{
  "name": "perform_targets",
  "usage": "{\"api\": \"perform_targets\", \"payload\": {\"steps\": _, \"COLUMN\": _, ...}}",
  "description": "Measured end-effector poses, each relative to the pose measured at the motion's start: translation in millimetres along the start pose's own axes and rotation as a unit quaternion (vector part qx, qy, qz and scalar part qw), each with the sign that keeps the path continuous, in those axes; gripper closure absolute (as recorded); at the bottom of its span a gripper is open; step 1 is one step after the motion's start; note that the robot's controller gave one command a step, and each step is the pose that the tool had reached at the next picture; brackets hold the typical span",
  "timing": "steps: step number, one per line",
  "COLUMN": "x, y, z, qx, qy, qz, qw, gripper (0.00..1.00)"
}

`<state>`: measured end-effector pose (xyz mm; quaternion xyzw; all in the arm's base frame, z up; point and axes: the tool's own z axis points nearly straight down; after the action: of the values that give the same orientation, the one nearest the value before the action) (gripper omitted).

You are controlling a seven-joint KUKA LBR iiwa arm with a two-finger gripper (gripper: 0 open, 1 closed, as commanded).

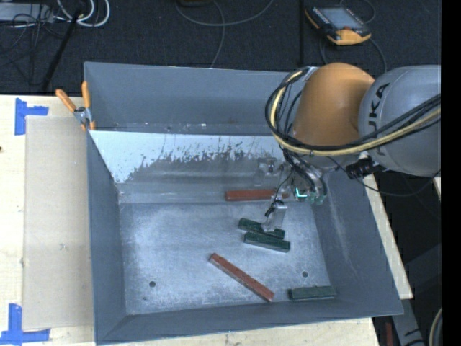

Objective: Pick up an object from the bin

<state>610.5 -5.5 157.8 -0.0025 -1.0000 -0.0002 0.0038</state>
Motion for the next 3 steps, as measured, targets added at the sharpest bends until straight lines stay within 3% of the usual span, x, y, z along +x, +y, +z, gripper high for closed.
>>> {"api": "perform_targets", "payload": {"steps": 1, "x": 31.8, "y": -39.2, "z": 93.3, "qx": 0.000, "qy": 0.0010, "qz": 0.042, "qw": 0.9991, "gripper": 0.00}}
{"api": "perform_targets", "payload": {"steps": 2, "x": 30.7, "y": -40.7, "z": 57.5, "qx": 0.000, "qy": -0.0052, "qz": 0.128, "qw": 0.9918, "gripper": 0.00}}
{"api": "perform_targets", "payload": {"steps": 3, "x": 29.0, "y": -31.9, "z": 58.6, "qx": -0.001, "qy": -0.0040, "qz": 0.205, "qw": 0.9787, "gripper": 0.00}}
